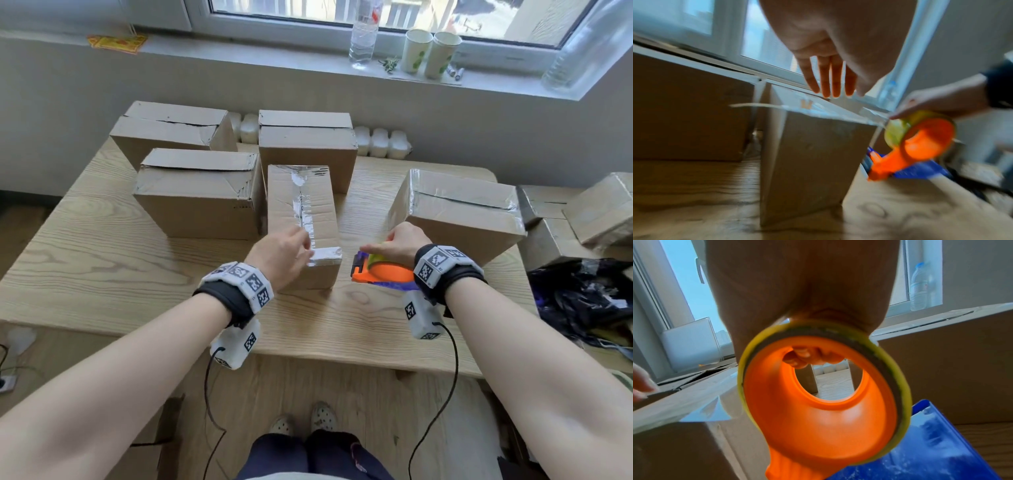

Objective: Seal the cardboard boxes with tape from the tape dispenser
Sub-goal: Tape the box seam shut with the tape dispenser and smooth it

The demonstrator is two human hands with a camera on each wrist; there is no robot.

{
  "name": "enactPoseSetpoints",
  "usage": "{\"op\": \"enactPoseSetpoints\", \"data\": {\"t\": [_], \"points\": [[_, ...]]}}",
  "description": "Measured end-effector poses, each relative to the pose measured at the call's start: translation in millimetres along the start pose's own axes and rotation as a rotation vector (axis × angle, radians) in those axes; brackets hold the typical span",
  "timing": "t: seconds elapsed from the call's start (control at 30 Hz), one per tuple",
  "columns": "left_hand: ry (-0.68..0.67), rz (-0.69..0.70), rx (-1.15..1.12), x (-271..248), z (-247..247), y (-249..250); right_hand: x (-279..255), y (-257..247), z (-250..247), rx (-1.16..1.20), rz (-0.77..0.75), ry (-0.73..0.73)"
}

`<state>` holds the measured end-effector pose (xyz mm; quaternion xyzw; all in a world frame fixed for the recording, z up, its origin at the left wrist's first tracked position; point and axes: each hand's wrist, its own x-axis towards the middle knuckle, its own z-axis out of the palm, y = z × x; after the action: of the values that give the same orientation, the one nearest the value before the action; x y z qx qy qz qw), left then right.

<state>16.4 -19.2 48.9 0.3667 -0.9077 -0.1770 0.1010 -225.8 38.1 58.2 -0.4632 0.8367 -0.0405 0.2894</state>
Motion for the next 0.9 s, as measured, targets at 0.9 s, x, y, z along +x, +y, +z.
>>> {"op": "enactPoseSetpoints", "data": {"t": [0.9], "points": [[-0.362, 0.329, 0.319, 8, 54, 6, 1, 57, 9, 0.063, 0.14, -0.07]]}}
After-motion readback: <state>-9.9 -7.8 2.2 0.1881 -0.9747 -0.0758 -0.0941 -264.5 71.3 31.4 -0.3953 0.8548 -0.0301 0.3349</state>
